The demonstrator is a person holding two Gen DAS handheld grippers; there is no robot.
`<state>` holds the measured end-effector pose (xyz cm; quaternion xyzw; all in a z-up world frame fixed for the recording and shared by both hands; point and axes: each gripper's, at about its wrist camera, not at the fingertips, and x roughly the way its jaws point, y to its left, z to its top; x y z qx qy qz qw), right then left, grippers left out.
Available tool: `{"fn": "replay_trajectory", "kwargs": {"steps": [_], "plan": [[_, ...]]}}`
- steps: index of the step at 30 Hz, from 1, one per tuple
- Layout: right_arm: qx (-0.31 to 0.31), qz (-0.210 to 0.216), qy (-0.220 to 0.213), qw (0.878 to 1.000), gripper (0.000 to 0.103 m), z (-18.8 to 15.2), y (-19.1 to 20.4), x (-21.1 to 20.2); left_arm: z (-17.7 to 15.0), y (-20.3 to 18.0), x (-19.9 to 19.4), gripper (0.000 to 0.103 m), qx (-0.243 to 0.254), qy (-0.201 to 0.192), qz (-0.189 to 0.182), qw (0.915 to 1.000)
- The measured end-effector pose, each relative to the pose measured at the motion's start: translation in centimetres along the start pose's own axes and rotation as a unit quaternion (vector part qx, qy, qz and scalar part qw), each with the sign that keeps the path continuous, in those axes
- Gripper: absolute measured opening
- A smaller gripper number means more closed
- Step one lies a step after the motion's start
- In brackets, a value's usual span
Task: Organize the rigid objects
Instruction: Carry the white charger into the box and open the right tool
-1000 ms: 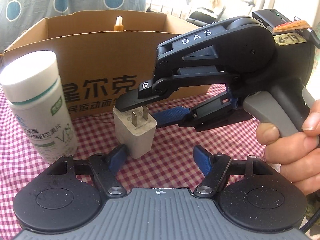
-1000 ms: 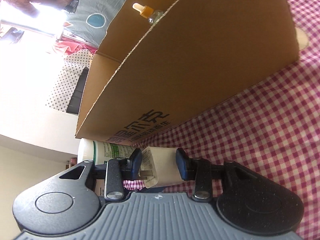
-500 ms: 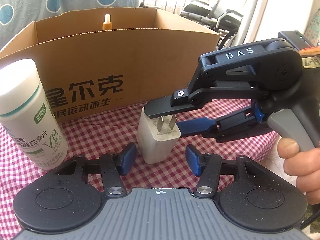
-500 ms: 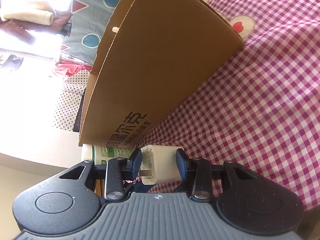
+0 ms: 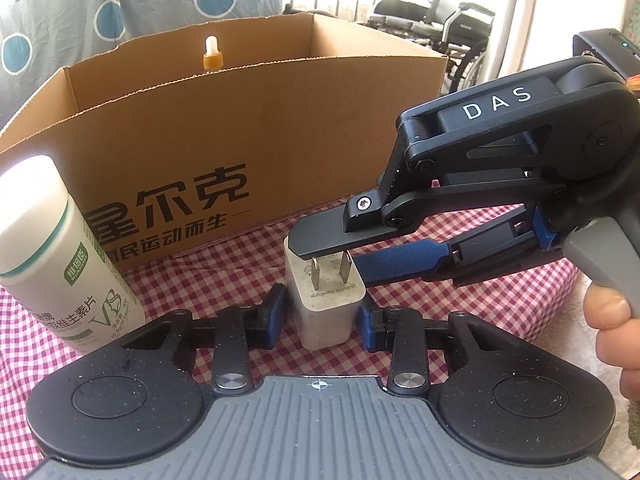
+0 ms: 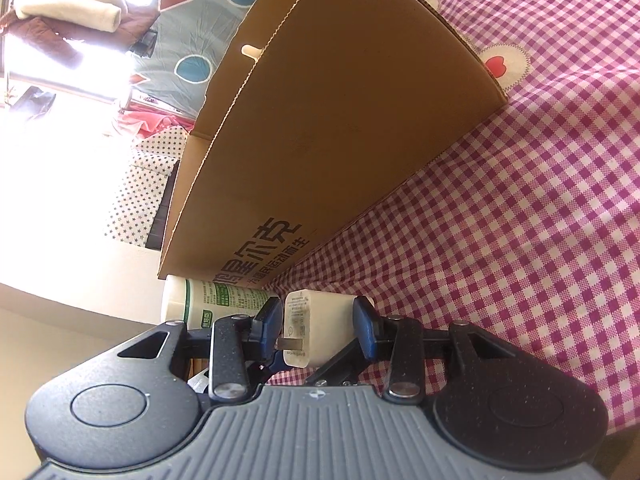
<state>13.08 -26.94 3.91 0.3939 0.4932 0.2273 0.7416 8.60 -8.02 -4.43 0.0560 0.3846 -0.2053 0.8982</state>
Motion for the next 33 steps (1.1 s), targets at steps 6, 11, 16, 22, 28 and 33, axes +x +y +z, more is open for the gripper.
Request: {"fn": "replay_trajectory", "kwargs": {"steps": [6, 11, 16, 22, 28, 33], "plan": [[-0.001, 0.004, -0.006, 1.000, 0.041, -0.2, 0.1, -0.4, 0.0, -0.1, -0.4, 0.026, -0.005, 0.001, 0.009, 0.9999], [-0.002, 0.005, -0.013, 1.000, 0.040, -0.8, 0.6, -1.3, -0.1, 0.0, -0.9, 0.026, -0.010, -0.001, 0.009, 0.9999], [-0.007, 0.017, -0.022, 1.000, 0.040, -1.6, 1.6, -2.3, 0.2, -0.5, -2.3, 0.026, -0.004, -0.011, 0.019, 0.9997], [-0.046, 0.049, -0.046, 0.997, 0.040, -1.0, 5.6, -4.7, 2.2, -0.9, -5.9, 0.026, 0.004, -0.058, 0.042, 0.9974], [-0.131, 0.060, -0.076, 0.987, 0.040, 2.1, 11.2, -6.4, 7.0, -0.4, -7.9, 0.026, 0.012, -0.103, 0.059, 0.9929], [-0.168, 0.038, -0.081, 0.982, 0.040, 6.9, 13.8, -5.7, 11.7, 0.8, -5.8, 0.026, -0.008, -0.099, 0.056, 0.9935]]}}
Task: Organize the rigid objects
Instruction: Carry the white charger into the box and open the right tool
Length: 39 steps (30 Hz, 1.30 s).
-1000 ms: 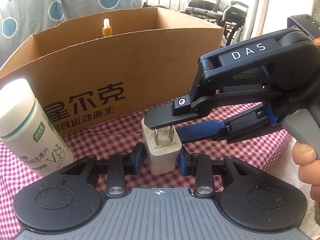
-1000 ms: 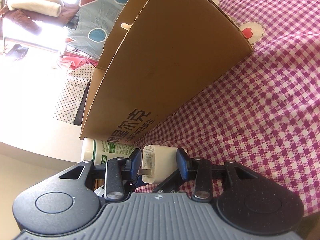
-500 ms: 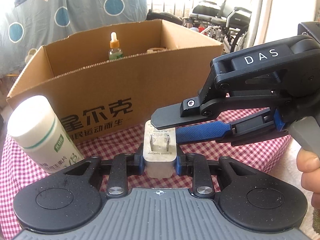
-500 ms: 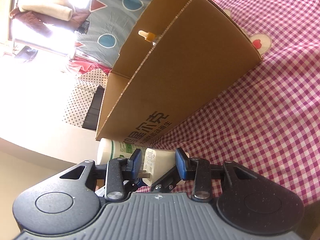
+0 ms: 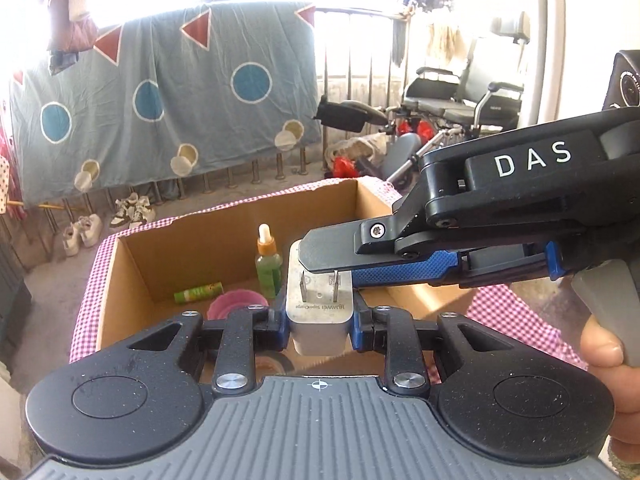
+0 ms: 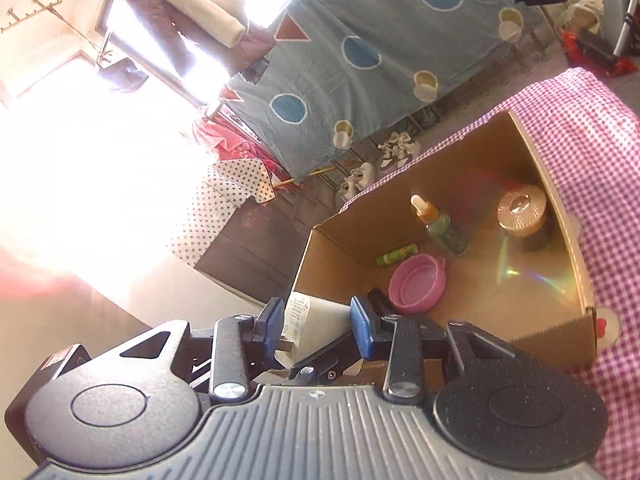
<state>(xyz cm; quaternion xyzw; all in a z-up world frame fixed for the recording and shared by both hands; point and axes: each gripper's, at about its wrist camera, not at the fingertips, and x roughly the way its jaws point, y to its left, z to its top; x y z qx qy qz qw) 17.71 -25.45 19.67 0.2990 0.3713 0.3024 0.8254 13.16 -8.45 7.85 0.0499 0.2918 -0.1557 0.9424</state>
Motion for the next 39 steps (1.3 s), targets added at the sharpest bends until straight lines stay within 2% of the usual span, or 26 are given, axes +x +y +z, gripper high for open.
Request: {"fn": "replay_trajectory", "kwargs": {"steps": [5, 10, 15, 21, 25, 30, 33, 37, 39], "plan": [[0.013, -0.033, 0.041, 0.999, 0.042, 4.0, -2.1, 4.2, 1.8, 1.5, 4.8, 0.026, -0.038, 0.058, -0.009, 0.9976], [0.051, -0.059, 0.091, 0.993, 0.042, 5.9, -5.5, 8.7, 1.7, 3.3, 8.9, 0.026, -0.075, 0.127, -0.018, 0.9889], [0.054, -0.081, 0.122, 0.988, 0.042, 6.7, -7.0, 11.6, 1.7, 4.5, 11.2, 0.026, -0.101, 0.169, -0.023, 0.9802], [0.045, -0.092, 0.144, 0.984, 0.042, 6.8, -7.8, 13.1, 1.8, 4.9, 12.7, 0.026, -0.121, 0.199, -0.023, 0.9723], [0.033, -0.099, 0.152, 0.983, 0.042, 6.8, -7.7, 14.0, 1.6, 5.7, 13.2, 0.030, -0.148, 0.214, -0.040, 0.9648], [0.028, -0.102, 0.155, 0.982, 0.042, 6.9, -7.6, 14.2, 1.5, 6.0, 13.1, 0.030, -0.155, 0.215, -0.042, 0.9633], [0.029, -0.090, 0.145, 0.985, 0.042, 6.9, -7.3, 13.7, 1.4, 6.1, 12.6, 0.032, -0.160, 0.208, -0.038, 0.9641], [0.026, -0.076, 0.111, 0.991, 0.042, 7.0, -6.5, 11.9, 1.8, 5.7, 11.1, 0.054, -0.155, 0.187, -0.035, 0.9695], [0.023, -0.067, 0.085, 0.994, 0.042, 6.9, -5.8, 10.2, 2.0, 5.4, 9.9, 0.059, -0.149, 0.172, -0.034, 0.9732]]}}
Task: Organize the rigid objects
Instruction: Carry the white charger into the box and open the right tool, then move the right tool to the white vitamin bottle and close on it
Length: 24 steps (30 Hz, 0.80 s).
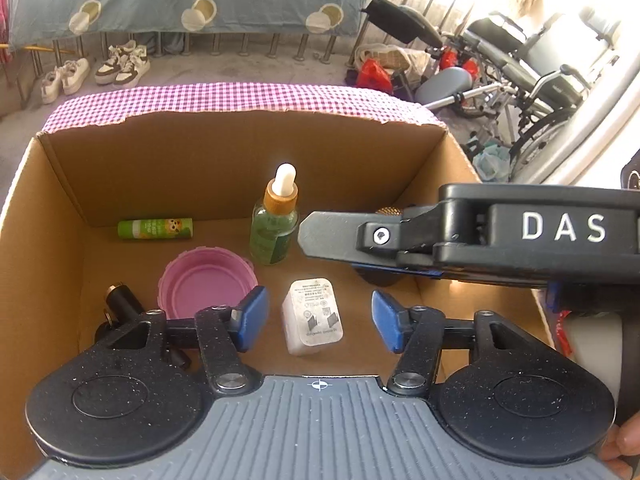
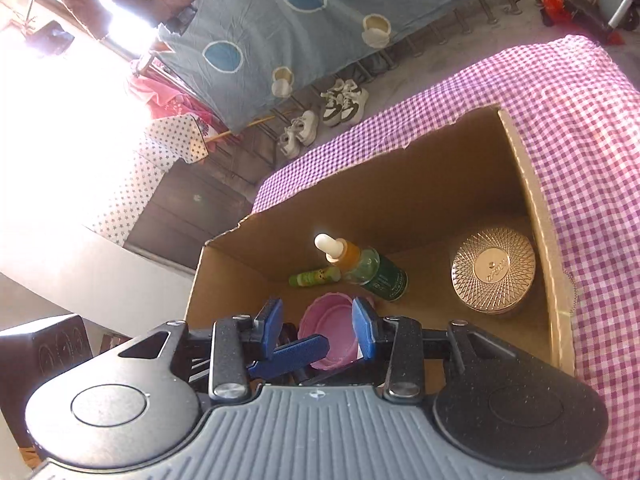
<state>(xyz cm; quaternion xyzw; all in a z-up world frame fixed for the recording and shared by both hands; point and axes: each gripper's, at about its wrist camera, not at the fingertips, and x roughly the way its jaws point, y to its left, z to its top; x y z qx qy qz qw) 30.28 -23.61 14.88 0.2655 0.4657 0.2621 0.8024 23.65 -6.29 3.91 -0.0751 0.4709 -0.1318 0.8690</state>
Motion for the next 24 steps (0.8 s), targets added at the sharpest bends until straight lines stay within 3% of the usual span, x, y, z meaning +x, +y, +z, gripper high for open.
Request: {"fn": "replay_trajectory", "kwargs": {"steps": [10, 20, 24], "plan": [[-0.003, 0.074, -0.130, 0.989, 0.043, -6.9, 1.4, -10.5, -4.9, -2.3, -8.0, 0.093, 0.057, -0.094, -0.027, 0.9935], [0.023, 0.082, -0.149, 0.985, 0.043, -14.1, 1.4, -13.9, -10.7, -1.9, -14.0, 0.102, 0.103, -0.159, -0.047, 0.9808], [0.024, 0.075, -0.133, 0.988, 0.043, -15.8, 1.9, -13.4, -12.1, -0.2, -15.3, 0.102, 0.088, -0.171, -0.046, 0.9802]]}}
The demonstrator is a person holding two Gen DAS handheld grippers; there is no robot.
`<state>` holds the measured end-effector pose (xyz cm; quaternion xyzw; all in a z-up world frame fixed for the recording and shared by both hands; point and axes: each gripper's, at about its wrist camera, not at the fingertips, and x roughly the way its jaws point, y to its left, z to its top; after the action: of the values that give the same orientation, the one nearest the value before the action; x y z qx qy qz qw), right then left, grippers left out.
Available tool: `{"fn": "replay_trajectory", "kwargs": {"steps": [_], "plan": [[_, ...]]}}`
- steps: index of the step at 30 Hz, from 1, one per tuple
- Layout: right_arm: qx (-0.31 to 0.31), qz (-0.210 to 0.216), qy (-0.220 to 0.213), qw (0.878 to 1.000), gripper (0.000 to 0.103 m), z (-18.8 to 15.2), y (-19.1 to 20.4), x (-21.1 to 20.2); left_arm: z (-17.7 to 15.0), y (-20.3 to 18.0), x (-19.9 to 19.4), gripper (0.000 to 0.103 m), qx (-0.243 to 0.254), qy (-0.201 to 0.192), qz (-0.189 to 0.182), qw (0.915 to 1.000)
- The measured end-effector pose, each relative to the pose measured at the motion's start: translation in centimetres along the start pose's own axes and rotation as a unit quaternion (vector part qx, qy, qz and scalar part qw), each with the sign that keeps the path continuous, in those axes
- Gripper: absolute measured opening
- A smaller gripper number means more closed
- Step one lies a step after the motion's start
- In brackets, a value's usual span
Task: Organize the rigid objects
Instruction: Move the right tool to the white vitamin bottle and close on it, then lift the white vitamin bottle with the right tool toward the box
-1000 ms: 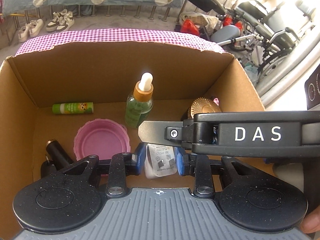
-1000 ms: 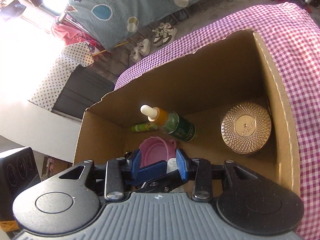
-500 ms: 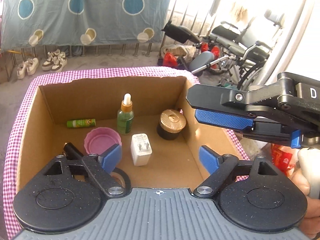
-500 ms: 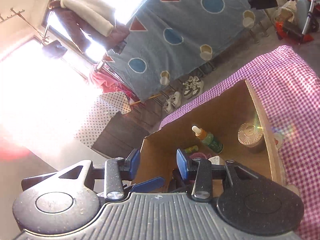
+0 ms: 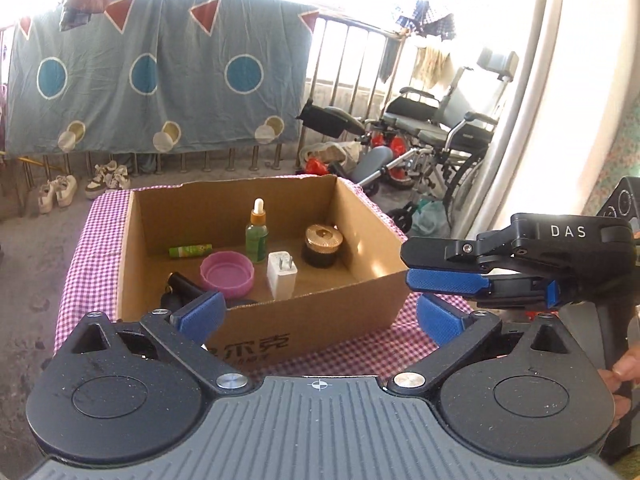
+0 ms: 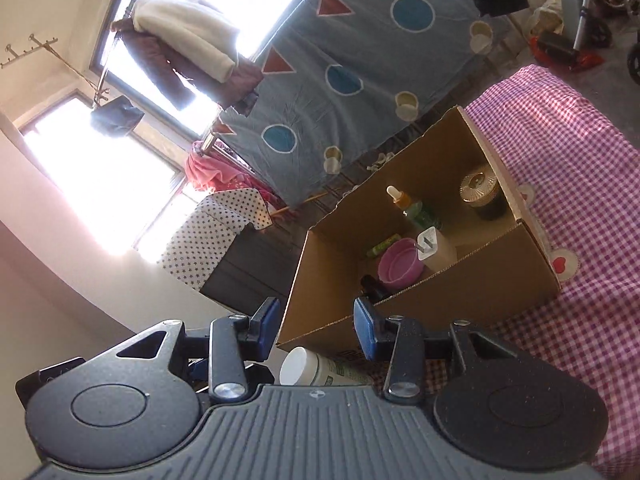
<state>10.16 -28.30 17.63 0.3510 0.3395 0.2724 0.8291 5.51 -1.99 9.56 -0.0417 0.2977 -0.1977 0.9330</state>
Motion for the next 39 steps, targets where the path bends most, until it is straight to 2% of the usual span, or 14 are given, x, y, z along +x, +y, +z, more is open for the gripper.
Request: {"fn": "replay_trajectory", "kwargs": {"steps": [6, 12, 13, 15, 16, 21, 30, 37, 39], "plan": [[-0.012, -0.003, 0.023, 1.000, 0.043, -1.2, 1.2, 1.4, -1.2, 2.0, -1.8, 0.102, -0.008, -0.022, 0.025, 0.9994], [-0.027, -0.014, 0.044, 0.999, 0.044, -2.2, 2.5, 3.3, -2.7, 3.9, -2.1, 0.102, -0.020, -0.017, 0.042, 0.9988], [-0.030, -0.019, 0.048, 0.998, 0.046, -2.3, 2.7, 3.6, -3.1, 4.4, -2.2, 0.102, -0.023, -0.016, 0.044, 0.9986], [-0.038, -0.028, 0.050, 0.998, 0.081, -2.6, 3.0, 4.2, -3.5, 5.1, -2.2, 0.102, -0.029, -0.014, 0.046, 0.9984], [-0.043, -0.030, 0.049, 0.997, 0.083, -2.7, 3.2, 4.4, -3.7, 5.5, -2.1, 0.103, -0.033, -0.012, 0.048, 0.9982], [-0.066, -0.040, 0.061, 0.995, 0.083, -3.1, 4.2, 5.7, -4.6, 6.7, -1.3, 0.103, -0.048, -0.001, 0.059, 0.9971], [-0.054, -0.028, 0.096, 0.994, 0.082, -4.2, 4.2, 9.5, -5.8, 7.5, 1.4, 0.102, -0.027, 0.013, 0.096, 0.9949], [-0.029, -0.019, 0.120, 0.992, 0.073, -4.8, 3.7, 11.9, -6.1, 7.7, 3.4, 0.093, -0.015, 0.023, 0.096, 0.9950], [-0.027, -0.018, 0.125, 0.992, 0.067, -4.9, 3.6, 12.4, -6.1, 7.6, 3.9, 0.089, -0.013, 0.032, 0.096, 0.9947]]}}
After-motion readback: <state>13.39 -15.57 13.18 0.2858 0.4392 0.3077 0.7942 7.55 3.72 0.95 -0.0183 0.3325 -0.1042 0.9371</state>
